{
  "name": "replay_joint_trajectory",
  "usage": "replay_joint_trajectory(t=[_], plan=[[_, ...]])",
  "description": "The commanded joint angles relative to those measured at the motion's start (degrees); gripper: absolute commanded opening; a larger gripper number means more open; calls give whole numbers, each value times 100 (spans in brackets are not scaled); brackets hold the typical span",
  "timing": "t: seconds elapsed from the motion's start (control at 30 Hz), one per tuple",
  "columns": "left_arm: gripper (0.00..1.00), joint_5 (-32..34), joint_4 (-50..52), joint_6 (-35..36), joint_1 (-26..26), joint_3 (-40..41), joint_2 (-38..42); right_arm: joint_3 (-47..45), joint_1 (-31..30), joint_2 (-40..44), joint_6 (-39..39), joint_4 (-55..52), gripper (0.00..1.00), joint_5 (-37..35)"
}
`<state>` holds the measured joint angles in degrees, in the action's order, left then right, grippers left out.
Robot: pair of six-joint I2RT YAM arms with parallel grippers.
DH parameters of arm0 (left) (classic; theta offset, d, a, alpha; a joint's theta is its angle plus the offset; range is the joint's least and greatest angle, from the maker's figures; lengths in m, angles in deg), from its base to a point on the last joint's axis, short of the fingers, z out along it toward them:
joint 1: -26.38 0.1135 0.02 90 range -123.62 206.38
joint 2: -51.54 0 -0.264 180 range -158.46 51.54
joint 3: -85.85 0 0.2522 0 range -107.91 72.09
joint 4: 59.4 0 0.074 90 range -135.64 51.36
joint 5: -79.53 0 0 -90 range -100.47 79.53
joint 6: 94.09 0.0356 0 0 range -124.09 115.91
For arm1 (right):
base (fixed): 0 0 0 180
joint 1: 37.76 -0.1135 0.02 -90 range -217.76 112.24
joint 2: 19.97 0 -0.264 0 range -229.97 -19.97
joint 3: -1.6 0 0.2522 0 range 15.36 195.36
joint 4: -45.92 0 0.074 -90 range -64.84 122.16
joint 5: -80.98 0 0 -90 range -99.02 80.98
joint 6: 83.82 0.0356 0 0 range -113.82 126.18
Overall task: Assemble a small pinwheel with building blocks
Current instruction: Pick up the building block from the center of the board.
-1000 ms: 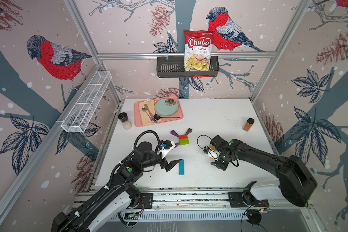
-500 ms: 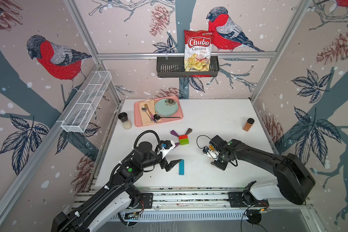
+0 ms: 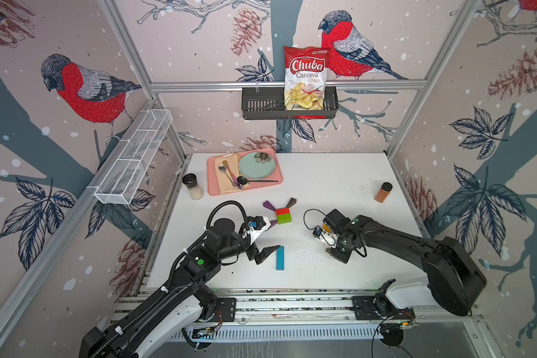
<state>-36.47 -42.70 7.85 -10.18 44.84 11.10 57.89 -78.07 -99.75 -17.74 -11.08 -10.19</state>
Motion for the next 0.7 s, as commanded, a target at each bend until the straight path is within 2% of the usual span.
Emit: replay_joint_trajectory(t=[0.0,0.27,0.53,0.6,0.67], plan=[[97,66,-83,44,-1,-56,17,24,-2,44,-83,71,18,115],[97,296,3,18,-1,-88,122,106,-8,324,-178,63,12,211],[97,502,14,10,-1,-94,151,308,-50,480,-277,-29,10,397],[97,715,56,1,4,-129,158,527,-101,384,-339,-114,9,407],[97,1445,142,-204,8,-175,173,814,-134,174,-447,-175,9,383]])
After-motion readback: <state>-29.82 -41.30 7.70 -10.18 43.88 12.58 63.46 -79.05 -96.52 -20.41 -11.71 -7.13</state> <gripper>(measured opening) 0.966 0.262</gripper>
